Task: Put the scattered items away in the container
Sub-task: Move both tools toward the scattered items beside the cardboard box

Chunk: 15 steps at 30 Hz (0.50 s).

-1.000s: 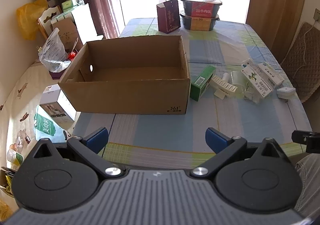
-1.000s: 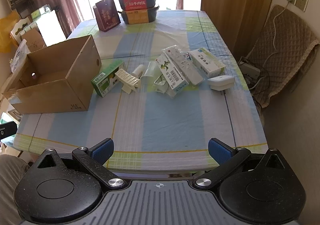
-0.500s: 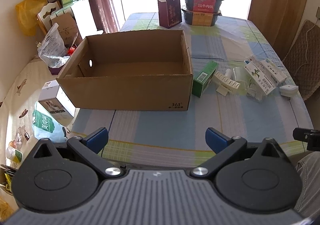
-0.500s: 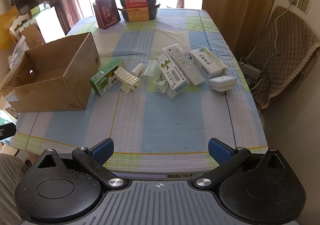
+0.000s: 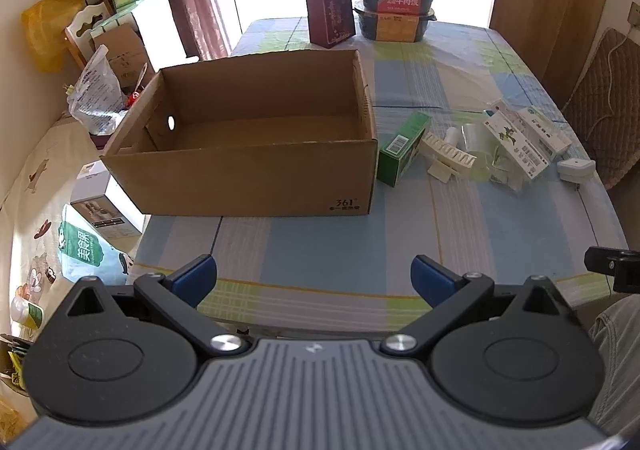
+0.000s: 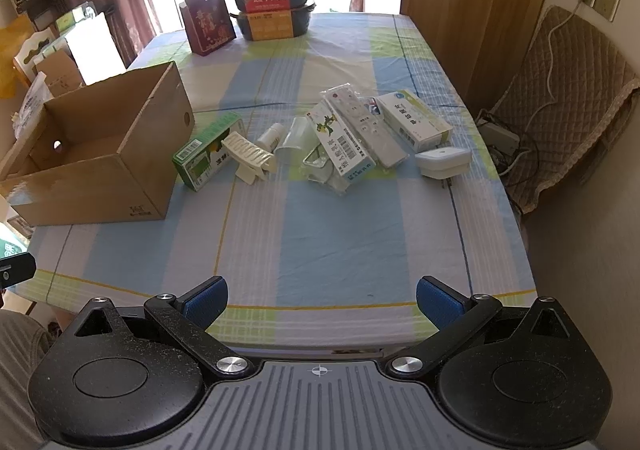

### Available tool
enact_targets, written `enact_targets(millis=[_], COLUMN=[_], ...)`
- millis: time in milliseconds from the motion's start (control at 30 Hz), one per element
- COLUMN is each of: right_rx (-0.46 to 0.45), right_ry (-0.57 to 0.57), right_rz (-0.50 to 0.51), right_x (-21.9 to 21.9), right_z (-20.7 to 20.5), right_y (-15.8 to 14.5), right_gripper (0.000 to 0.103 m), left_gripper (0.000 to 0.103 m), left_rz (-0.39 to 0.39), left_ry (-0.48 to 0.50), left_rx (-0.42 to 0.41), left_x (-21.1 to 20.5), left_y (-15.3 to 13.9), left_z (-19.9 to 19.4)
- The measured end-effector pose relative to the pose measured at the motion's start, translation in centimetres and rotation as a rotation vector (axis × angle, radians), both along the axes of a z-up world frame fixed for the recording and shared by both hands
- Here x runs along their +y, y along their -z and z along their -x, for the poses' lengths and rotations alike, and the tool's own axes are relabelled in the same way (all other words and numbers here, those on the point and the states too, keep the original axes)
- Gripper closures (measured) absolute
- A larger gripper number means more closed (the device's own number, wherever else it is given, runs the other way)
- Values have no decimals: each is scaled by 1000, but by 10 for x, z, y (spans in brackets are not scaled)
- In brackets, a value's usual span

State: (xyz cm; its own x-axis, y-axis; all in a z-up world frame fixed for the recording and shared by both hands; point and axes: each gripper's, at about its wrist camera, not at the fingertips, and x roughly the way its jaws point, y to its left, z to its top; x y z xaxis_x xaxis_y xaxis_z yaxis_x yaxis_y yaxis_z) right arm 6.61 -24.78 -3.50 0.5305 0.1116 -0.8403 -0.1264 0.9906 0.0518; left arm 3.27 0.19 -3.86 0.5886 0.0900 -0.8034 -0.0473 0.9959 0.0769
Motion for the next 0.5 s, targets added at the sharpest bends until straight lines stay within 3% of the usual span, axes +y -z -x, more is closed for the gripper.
enact_targets(millis=[500], right_rx=[4], right_ry=[40], right_rz=[-13], right_x=[-12], right_z=[-4], right_y=[10], right_gripper=[0], left_gripper=[1], left_rz=[-8], left_ry=[51], left_rx=[26], left_x=[-17], left_y=[12], left_z=[-11])
